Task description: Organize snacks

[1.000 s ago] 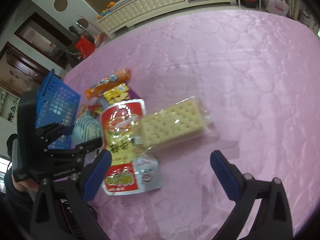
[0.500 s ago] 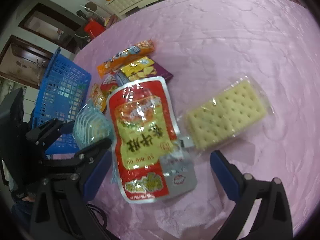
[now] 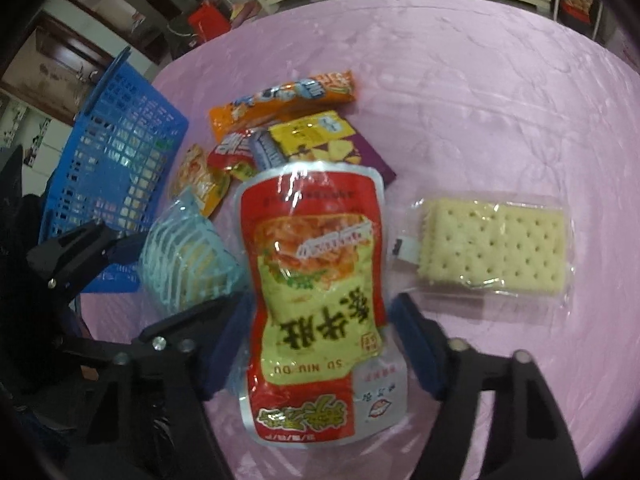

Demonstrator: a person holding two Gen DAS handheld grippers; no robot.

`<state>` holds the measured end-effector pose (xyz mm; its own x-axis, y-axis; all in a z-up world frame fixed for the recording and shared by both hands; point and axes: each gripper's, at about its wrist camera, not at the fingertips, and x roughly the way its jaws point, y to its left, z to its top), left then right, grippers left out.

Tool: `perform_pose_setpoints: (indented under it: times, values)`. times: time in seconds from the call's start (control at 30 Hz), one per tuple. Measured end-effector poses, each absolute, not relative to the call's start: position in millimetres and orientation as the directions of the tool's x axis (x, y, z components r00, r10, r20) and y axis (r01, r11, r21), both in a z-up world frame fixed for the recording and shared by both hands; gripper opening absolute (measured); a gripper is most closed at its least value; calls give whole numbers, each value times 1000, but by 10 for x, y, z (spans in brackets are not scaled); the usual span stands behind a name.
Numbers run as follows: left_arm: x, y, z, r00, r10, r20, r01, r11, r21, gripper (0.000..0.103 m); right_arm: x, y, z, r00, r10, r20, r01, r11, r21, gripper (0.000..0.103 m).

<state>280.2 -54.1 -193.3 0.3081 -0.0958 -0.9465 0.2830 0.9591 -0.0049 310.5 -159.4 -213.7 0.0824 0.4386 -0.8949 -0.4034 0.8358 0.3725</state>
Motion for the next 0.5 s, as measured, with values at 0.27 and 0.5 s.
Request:
perform_pose_setpoints:
  times: [0.27, 0.5]
  values:
    - [2800, -501, -1875, 327, -107, -939, 273, 962, -15, 58, 3012, -1779, -2033, 110, 490, -865, -375, 826, 421, 56]
    - [2709, -524, -1624, 370, -117, -922, 258, 966, -19, 58, 2818, -1827, -1700, 182, 475, -861, -397, 836, 378, 55]
